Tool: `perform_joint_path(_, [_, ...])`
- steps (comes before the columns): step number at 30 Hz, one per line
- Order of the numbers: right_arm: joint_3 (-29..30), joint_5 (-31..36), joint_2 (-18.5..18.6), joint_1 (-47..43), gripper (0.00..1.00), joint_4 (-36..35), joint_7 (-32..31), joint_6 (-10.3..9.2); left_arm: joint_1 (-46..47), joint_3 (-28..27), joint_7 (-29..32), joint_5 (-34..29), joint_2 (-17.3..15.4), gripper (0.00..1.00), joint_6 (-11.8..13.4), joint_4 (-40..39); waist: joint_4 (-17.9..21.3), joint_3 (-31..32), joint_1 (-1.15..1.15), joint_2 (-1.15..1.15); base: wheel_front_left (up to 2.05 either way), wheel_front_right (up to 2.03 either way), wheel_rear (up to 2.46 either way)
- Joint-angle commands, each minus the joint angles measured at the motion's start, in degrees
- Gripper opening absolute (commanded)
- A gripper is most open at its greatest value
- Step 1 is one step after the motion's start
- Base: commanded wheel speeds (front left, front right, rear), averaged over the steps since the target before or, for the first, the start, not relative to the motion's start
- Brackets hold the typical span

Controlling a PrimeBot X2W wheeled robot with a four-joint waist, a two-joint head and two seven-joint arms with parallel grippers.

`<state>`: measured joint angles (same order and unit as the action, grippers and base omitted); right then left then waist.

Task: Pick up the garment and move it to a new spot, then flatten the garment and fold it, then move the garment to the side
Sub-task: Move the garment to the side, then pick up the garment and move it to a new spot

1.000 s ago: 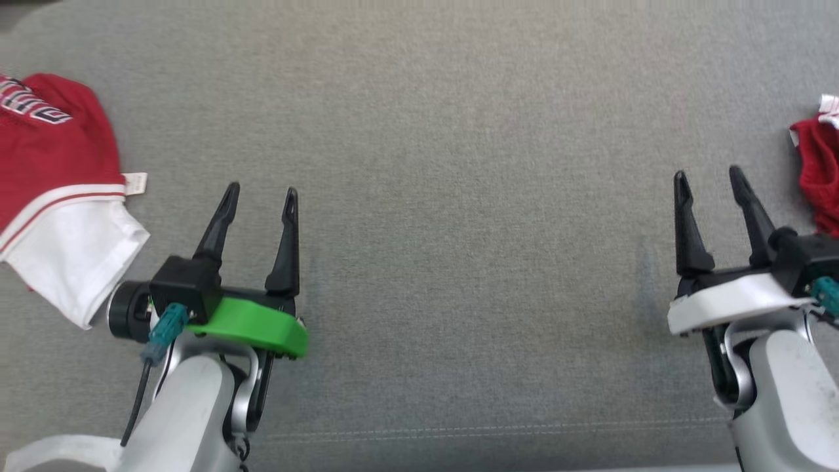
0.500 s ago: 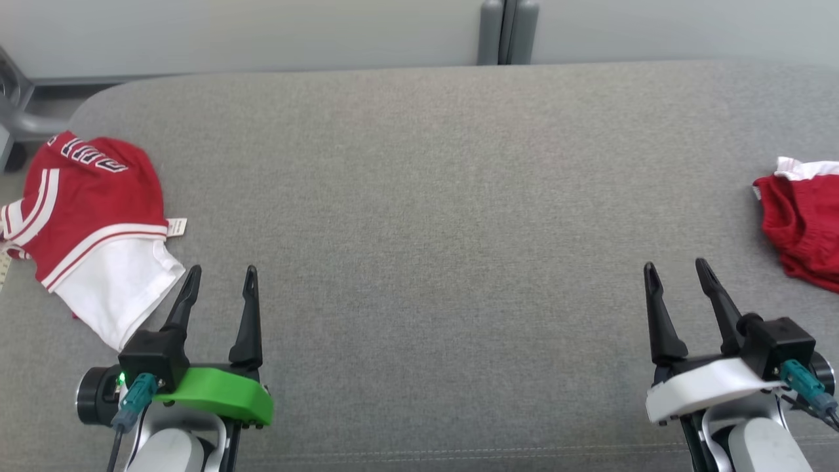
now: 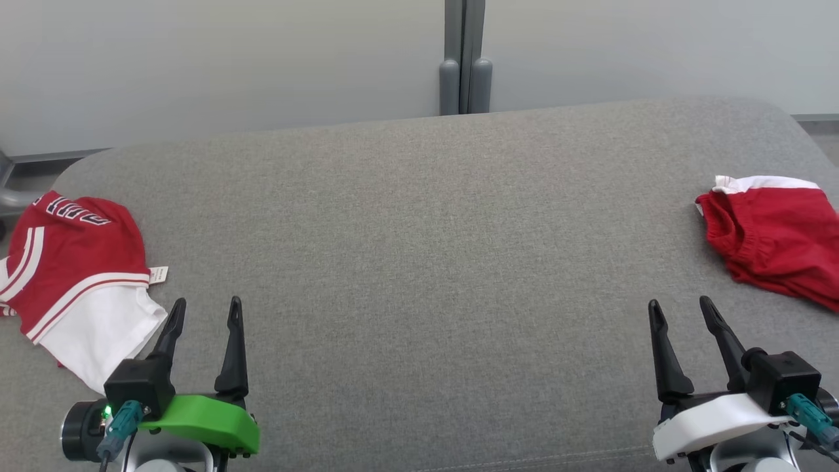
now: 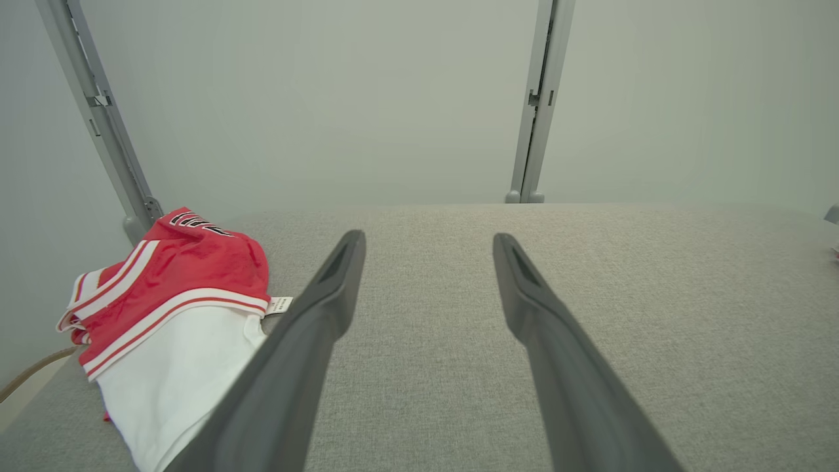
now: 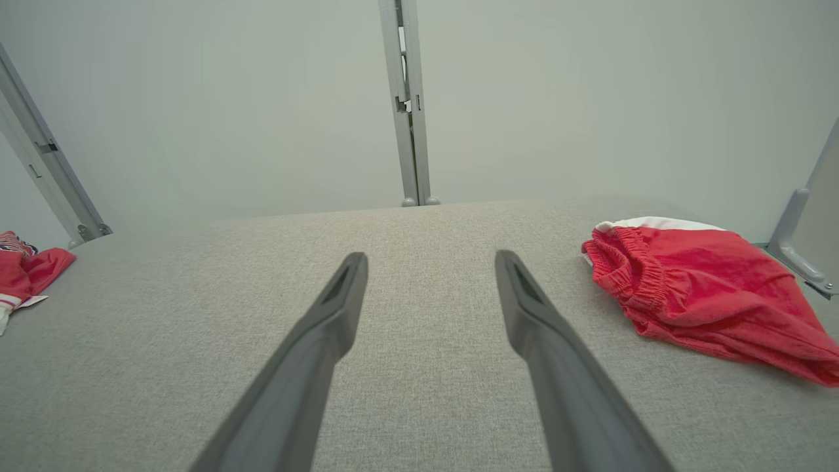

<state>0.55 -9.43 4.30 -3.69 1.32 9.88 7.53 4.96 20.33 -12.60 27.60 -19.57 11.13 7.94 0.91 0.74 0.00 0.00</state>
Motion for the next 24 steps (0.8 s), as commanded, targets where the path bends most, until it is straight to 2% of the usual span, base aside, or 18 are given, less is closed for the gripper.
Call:
perform_joint_path(1, [0.21,0.53,-0.10,-1.22,1.00,-0.70,-0.32,-0.08,-1.02,-0.35,0.17,0.19,-0.67,1.00,0.45,-0.24,0.57,0.72,0.00,0.00,0.00,0.00,0.00])
perform_joint_path(19, [0.88,0.44,-0.63,-3.00,1.00,-3.28,-1.66,-0.08,-1.18,0.10,0.69,0.53,-1.08,1.00,1.10,-1.55,0.20,1.40,0.00,0.00,0.00,0.00,0.00])
perform_joint_path(24, [1.26,0.45,-0.63,-3.36,1.00,-3.49,-1.42,-0.08,-0.16,0.53,0.44,0.63,-0.71,1.00,0.87,-1.02,-1.73,1.38,0.00,0.00,0.00,0.00,0.00])
